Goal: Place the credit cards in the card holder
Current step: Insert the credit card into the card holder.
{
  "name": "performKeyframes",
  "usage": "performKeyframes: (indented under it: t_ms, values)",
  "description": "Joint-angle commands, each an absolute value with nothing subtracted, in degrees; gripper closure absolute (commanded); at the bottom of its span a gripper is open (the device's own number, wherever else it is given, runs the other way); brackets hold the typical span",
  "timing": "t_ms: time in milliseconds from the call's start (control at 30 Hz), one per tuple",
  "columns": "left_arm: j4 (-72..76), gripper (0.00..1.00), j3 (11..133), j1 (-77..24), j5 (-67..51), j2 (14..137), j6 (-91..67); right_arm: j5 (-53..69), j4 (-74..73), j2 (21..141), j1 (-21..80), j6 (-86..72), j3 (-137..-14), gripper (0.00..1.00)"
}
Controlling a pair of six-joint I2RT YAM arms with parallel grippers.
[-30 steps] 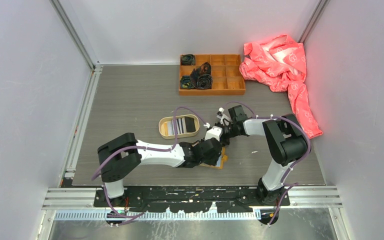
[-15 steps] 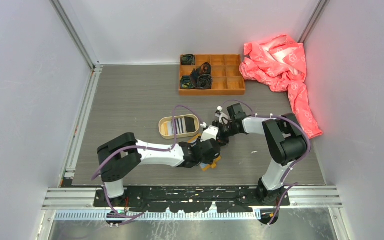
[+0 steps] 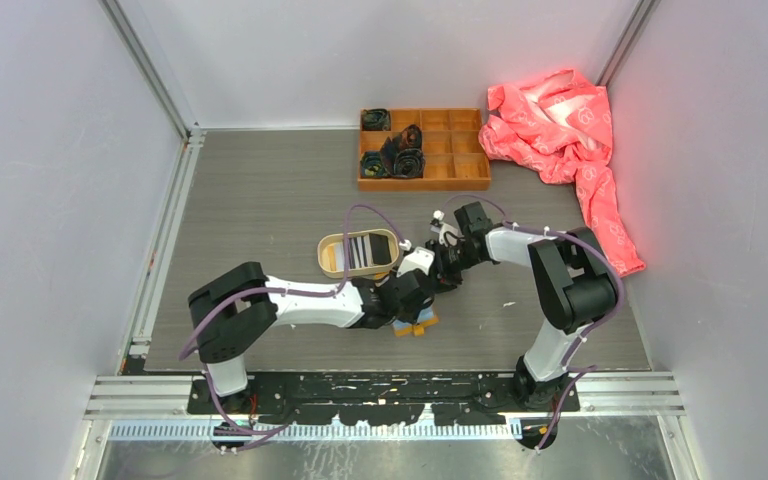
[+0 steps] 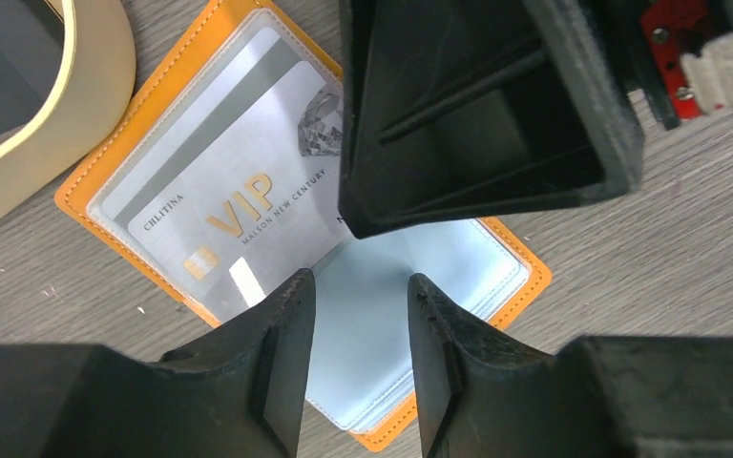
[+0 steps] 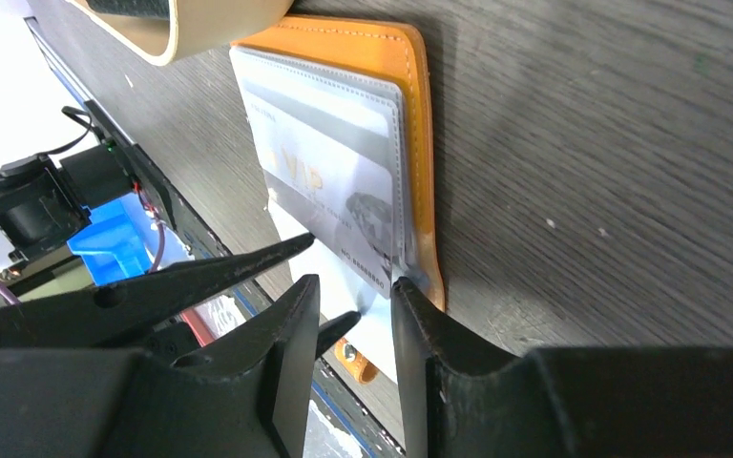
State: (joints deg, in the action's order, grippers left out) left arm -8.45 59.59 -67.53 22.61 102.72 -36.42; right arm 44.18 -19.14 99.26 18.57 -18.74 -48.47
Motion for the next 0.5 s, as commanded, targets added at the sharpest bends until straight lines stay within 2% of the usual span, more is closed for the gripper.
performKeyframes:
  t_ms: [0, 300, 467]
  values:
    - [-7.60, 0.59, 59.38, -66.53, 21.73, 100.54, -34.35, 44.40, -22.54, 97.39, 17.79, -16.21, -50.65, 0.60]
    - [-6.96, 0.59, 58.91, -65.56, 20.96, 98.63, -32.91, 47.18, -27.89, 97.17, 15.96, -12.25, -52.87, 0.57]
    - [-3.22, 0.60, 54.91, -65.54, 17.76, 93.51, -33.33, 47.52, -31.24, 95.15, 14.74, -8.72, -54.55, 0.58]
